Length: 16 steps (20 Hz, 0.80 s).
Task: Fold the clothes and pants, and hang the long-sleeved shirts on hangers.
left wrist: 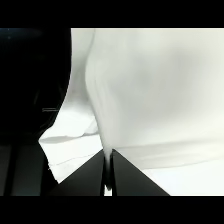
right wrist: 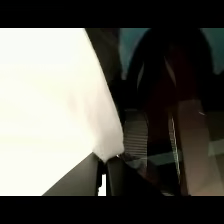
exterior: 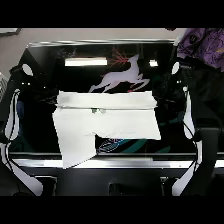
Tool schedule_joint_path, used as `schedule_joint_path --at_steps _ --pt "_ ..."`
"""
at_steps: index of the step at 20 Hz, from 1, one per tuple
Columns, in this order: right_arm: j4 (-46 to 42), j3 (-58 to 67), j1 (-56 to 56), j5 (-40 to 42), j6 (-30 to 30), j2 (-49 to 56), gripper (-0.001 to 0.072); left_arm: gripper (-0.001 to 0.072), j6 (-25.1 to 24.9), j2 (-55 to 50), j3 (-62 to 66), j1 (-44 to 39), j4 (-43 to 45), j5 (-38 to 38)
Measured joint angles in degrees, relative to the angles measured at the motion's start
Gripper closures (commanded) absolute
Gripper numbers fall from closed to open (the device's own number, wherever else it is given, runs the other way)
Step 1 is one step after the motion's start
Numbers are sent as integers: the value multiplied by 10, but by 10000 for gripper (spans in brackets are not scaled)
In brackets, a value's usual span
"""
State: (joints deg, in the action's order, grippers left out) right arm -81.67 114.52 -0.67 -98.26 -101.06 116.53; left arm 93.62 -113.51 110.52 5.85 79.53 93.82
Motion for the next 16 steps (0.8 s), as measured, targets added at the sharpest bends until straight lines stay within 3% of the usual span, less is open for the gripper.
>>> schedule_joint_path --at_steps 2,3,4,5,6,12,16 --pt "0 -2 7 -4 -2 6 675 648 0 -6 0 -1 2 2" --pt "0 -2 10 -5 -2 10 559 461 0 -10 0 -1 3 3" --pt "0 -3 13 -8 -2 13 411 205 0 -13 0 -2 5 4" --pt "-1 -3 14 -8 -2 15 259 38 3 -15 0 -2 6 3" --pt "-2 -3 16 -11 0 16 222 27 5 -16 1 -2 7 3" --pt "2 -7 -19 -9 82 -47 232 29 8 37 6 30 17 1" --pt "85 -106 -116 9 131 -143 232 29 4 158 -136 91 30 -21"
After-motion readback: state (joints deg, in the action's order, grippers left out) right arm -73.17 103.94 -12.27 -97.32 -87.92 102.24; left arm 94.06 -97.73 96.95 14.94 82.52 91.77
